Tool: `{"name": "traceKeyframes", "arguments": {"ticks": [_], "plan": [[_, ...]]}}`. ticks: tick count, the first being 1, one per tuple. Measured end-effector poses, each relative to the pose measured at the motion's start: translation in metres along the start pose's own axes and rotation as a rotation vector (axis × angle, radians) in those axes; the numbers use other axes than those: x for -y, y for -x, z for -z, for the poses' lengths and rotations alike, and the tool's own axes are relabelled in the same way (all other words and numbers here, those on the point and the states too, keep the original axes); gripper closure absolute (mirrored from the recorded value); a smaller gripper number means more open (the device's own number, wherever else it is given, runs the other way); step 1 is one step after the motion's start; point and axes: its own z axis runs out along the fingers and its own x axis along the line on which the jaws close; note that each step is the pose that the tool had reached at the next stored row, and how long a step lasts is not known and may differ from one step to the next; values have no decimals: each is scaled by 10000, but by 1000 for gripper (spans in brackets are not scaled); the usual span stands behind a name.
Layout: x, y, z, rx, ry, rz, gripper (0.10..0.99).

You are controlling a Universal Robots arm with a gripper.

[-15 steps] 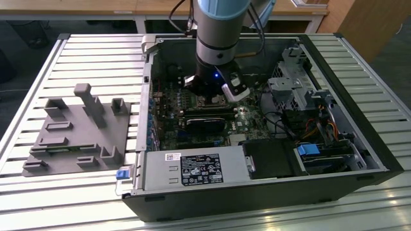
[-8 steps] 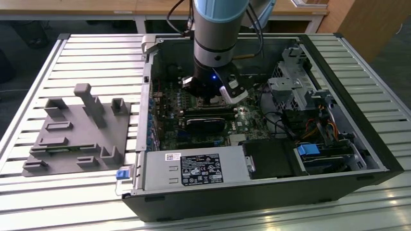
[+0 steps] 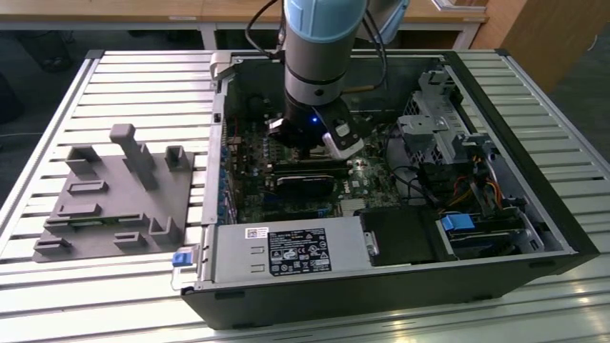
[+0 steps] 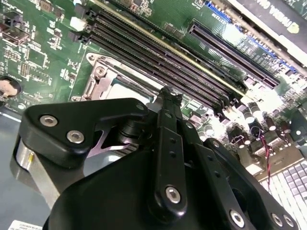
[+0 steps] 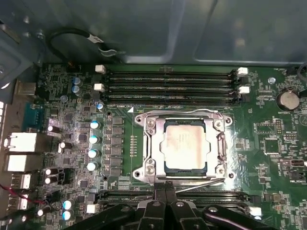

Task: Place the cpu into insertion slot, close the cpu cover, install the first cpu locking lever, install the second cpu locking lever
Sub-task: 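Install the second cpu locking lever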

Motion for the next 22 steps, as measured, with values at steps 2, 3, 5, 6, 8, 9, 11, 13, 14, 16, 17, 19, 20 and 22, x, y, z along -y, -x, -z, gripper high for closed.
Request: {"name": "traceKeyframes", "arguments": {"ticks": [2,3,5,6,8,9,11,13,14,16,17,19,20,22], "plan": [[4,-5,-21,2,33,-13,980],[9,-10,-27,2,60,-15,980],[30,-16,-31,1,199,-15,980],[45,-21,-32,2,257,-16,980],[70,-35,-31,2,330,-17,980],[84,-43,-29,1,362,-17,980],[112,-61,-26,0,435,-17,980],[138,-81,-26,0,527,-18,980],[150,-91,-28,-1,584,-19,980],[162,-105,-39,0,696,-21,980],[163,-108,-48,-1,735,-19,980],[167,-112,-70,0,788,-19,980],[170,-114,-81,-2,809,-20,980],[175,-123,-103,-2,856,-23,980]]}}
